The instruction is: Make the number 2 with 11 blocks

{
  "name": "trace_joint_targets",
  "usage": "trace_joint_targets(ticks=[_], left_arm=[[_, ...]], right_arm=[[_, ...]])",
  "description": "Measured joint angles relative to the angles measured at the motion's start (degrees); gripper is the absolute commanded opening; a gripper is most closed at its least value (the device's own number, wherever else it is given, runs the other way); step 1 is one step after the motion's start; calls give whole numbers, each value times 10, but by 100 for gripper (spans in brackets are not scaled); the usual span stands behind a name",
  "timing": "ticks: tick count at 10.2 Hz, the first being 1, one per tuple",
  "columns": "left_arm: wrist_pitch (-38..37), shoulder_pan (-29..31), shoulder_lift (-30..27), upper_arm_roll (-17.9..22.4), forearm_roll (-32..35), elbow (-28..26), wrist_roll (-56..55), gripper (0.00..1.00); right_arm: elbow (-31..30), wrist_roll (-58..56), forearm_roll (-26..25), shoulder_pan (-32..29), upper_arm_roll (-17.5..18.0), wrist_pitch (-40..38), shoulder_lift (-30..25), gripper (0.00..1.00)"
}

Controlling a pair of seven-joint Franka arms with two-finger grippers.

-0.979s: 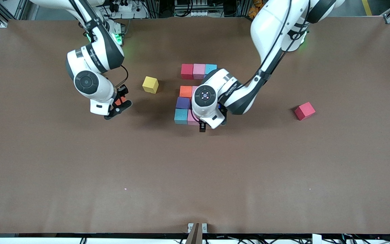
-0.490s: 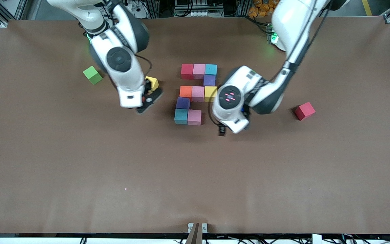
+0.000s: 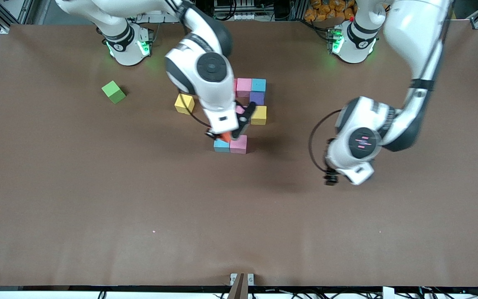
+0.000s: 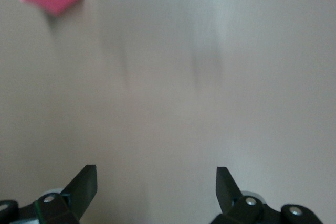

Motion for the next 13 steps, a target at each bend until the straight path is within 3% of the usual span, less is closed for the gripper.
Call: trace_joint_targets(ticks=[2,6,9,13], left_arm=[[10,51,-14,0,1,-23,61,100],[48,102,-11,-1,8,-33,98,100],[75,122,-1,-1,8,-36,104,100],[83,129,7,-2,8,-36,113,100]], right_arm=[[75,-11,-2,67,-50,1,62,28],[106,-61,-9,171,-132,84,129,27],[122,-73,-10,202,-160,108,164,27],[120,-74,-10,206,-168,107,180,27]])
